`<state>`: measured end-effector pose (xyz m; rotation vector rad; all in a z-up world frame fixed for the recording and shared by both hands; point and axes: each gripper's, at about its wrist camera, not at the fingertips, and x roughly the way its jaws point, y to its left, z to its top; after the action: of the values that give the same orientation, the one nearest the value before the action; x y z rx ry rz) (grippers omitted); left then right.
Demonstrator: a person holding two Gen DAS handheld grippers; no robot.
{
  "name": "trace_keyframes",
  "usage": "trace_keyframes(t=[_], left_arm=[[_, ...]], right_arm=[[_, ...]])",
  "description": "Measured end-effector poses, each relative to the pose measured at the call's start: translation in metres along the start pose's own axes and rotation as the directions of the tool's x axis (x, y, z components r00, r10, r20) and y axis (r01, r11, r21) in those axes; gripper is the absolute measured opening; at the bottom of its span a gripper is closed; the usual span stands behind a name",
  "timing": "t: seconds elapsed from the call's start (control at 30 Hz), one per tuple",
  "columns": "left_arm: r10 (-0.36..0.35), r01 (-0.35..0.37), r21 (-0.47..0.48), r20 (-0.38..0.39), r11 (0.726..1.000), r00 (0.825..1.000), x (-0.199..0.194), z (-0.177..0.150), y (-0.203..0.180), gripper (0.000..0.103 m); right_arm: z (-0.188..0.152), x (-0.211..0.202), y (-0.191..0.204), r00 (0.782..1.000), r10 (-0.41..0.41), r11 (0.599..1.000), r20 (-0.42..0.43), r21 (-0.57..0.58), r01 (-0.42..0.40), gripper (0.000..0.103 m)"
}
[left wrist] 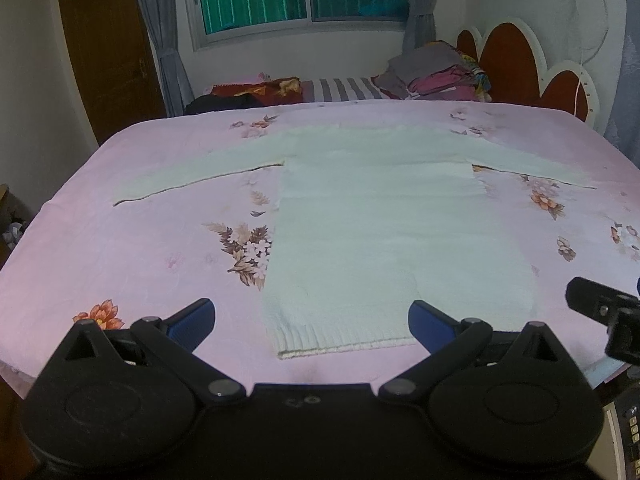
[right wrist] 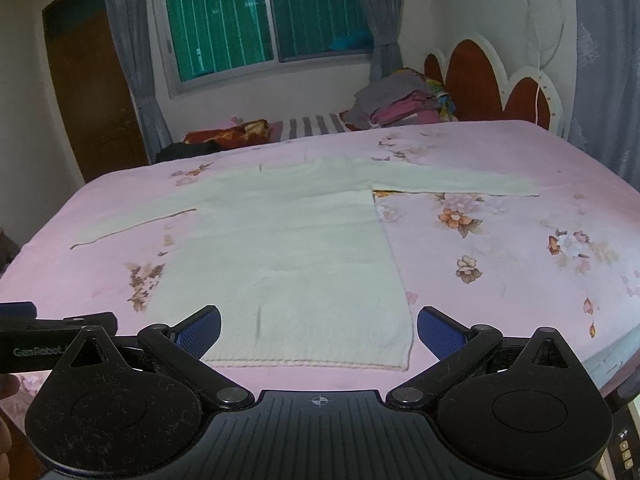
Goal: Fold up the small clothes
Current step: 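Grasp the sweater's sleeve cuff with the right gripper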
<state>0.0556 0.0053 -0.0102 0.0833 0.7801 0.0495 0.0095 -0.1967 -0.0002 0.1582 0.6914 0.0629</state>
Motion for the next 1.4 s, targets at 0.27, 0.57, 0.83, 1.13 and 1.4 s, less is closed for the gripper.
trace_keyframes(t=[0.27, 0.57, 0.83, 1.13, 1.4], left_arm=[[-0.015, 0.015, 0.003, -0.016, 1.000, 1.000, 0.041, 0.027, 0.006, 0.102], [-0.053, 0.053, 0.014, -0.022, 0.998, 0.998, 0.096, 0.071, 0.016, 0.102], [-0.077, 0.077, -0.001, -0.020, 0.997, 0.997, 0.143, 0.106, 0.027, 0.102], [-0.078, 0.078, -0.010, -0.037, 0.997, 0.996, 0.199, 0.133, 0.015, 0.102], [-0.038, 0.036, -0.044, -0.036, 0.998, 0.999, 0.248, 0.163, -0.019, 0.102]], right_arm=[[0.018, 0.036, -0.009, 0.998, -0.055, 0.998, 0.001, 0.017, 0.055, 0.103], [0.052, 0.085, -0.014, 0.992, -0.127, 0.992, 0.012, 0.029, 0.127, 0.103], [0.086, 0.121, -0.029, 0.982, -0.188, 0.979, 0.032, 0.089, 0.184, 0.103], [0.108, 0.169, -0.077, 0.965, -0.260, 0.959, 0.022, 0.123, 0.256, 0.103], [0.137, 0.231, -0.154, 0.950, -0.312, 0.942, -0.007, 0.133, 0.310, 0.103]])
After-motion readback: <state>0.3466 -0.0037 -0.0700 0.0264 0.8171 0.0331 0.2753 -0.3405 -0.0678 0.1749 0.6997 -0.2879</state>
